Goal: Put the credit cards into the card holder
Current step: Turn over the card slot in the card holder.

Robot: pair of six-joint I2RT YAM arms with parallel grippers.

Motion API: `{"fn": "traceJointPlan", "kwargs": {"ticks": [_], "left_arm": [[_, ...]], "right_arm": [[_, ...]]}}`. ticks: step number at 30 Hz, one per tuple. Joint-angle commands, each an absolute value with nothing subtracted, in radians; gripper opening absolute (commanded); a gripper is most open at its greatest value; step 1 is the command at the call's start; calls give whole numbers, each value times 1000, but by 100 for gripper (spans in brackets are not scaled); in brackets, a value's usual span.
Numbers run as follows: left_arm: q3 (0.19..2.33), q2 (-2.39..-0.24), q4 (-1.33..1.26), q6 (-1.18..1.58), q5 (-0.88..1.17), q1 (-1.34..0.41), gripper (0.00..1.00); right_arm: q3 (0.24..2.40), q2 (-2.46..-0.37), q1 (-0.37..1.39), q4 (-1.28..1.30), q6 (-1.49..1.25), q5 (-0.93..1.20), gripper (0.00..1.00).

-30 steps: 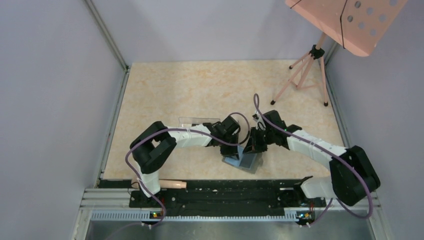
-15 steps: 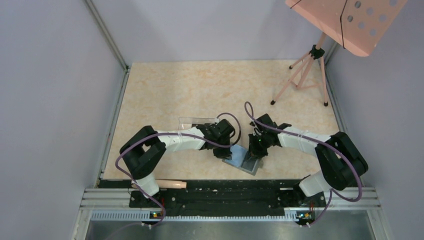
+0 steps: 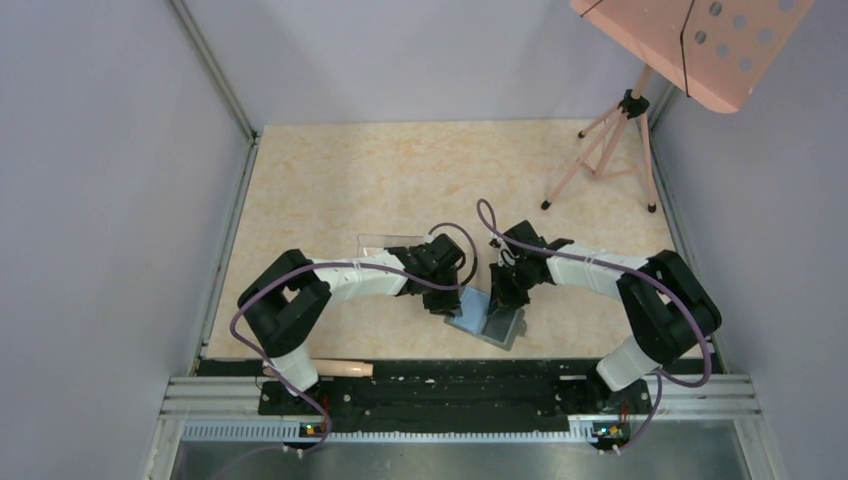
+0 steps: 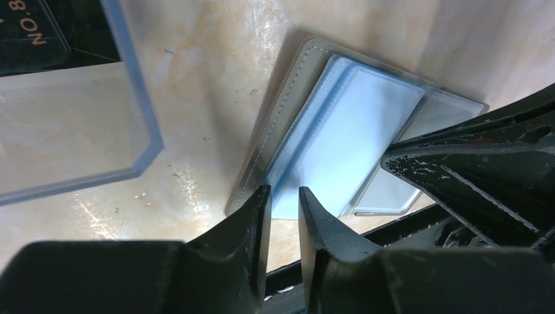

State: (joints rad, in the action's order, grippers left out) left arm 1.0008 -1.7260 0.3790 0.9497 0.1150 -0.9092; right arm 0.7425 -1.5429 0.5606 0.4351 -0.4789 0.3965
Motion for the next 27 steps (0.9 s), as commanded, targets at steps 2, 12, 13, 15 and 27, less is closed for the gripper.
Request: {"fn": "traceJointPlan", "kwargs": {"ticks": [2, 12, 13, 15, 27], "left_arm": [[959, -1720, 416, 972, 127, -909, 24], [948, -1675, 378, 980, 158, -913, 27], [946, -1670, 374, 981, 161, -913, 28], [944, -1661, 374, 981, 160, -914, 29], [906, -1527, 292, 948, 115, -912, 48]], "right_arm": [[774, -1625, 569, 410, -400, 307, 0], [842, -1709, 573, 375, -336, 345, 0], [847, -1714, 575, 366, -327, 358, 0], [857, -1726, 583, 358, -312, 373, 0], [891, -1685, 594, 363, -272, 394, 1]]}}
